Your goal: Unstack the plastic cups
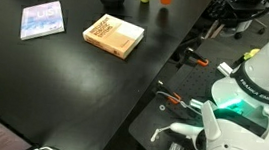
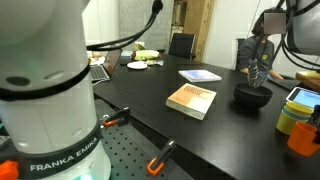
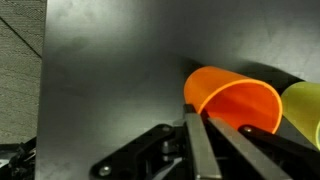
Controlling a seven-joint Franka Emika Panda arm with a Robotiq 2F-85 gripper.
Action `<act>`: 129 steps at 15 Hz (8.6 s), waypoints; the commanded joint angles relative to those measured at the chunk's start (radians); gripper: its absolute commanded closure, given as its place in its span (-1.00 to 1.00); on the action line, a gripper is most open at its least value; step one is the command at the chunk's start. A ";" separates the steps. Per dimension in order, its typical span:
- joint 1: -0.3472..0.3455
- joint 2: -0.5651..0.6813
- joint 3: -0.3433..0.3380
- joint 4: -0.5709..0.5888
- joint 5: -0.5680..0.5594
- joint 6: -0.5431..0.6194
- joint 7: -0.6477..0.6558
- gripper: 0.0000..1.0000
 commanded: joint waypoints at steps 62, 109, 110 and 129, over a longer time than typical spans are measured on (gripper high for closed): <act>0.167 0.260 -0.063 0.544 -0.163 -0.238 0.369 0.93; 0.230 -0.060 0.039 -0.126 -0.114 0.198 0.257 -0.82; 0.231 -0.061 0.038 -0.126 -0.115 0.197 0.256 -0.95; 0.240 -0.080 0.032 -0.136 -0.124 0.202 0.262 0.91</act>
